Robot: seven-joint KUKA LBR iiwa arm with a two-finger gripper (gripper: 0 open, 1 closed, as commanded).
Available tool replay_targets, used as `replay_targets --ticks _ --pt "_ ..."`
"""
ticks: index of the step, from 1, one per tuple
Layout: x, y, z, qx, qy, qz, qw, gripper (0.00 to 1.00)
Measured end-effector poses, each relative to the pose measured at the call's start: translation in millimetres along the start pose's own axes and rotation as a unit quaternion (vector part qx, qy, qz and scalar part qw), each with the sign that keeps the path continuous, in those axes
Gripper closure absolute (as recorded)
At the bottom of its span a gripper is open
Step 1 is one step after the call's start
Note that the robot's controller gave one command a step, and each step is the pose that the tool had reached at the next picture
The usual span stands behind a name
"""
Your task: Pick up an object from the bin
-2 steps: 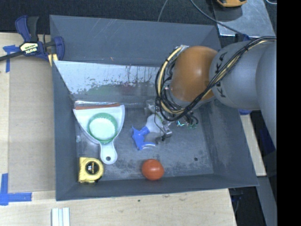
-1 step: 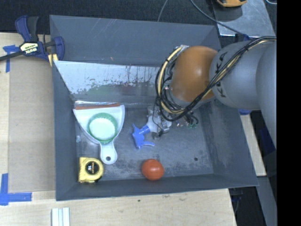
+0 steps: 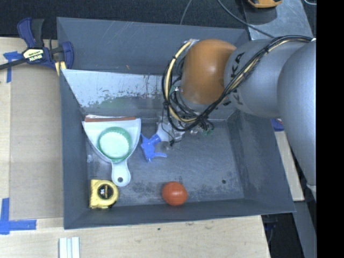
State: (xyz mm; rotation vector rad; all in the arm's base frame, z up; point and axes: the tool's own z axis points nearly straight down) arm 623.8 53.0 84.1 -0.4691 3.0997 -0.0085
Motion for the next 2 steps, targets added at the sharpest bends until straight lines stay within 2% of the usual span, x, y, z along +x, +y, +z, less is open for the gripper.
replay_targets --ticks 1,2 --pt "26.2 -9 14 0.000 -0.0018 0.079 0.9968 1.00" --pt "21.3 18 -30 0.000 -0.0060 0.139 0.9903 1.00"
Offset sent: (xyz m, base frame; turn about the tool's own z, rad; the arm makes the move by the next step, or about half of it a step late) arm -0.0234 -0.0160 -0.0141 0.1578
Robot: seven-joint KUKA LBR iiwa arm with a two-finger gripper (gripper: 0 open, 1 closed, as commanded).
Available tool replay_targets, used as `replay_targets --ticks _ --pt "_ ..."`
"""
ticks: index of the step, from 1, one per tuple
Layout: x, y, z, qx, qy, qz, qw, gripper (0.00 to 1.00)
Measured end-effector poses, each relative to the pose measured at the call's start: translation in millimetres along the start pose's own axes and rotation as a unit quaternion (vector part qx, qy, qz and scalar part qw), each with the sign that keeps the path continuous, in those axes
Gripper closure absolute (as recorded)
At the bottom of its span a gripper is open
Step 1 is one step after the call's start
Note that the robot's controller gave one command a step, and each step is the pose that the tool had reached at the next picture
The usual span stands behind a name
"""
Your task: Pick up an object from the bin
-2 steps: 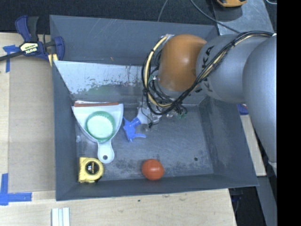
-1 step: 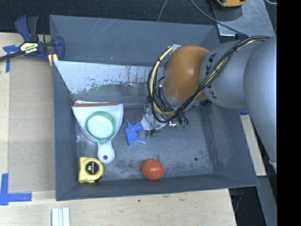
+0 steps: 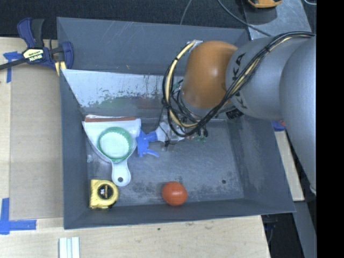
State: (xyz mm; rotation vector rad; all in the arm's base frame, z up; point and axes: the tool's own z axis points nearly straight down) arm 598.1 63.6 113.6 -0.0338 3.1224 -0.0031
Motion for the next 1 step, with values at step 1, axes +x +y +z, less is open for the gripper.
replay_targets --ticks 1 --pt "-16.7 14.5 -93.9 0.000 -0.0048 -0.132 0.9912 1.00"
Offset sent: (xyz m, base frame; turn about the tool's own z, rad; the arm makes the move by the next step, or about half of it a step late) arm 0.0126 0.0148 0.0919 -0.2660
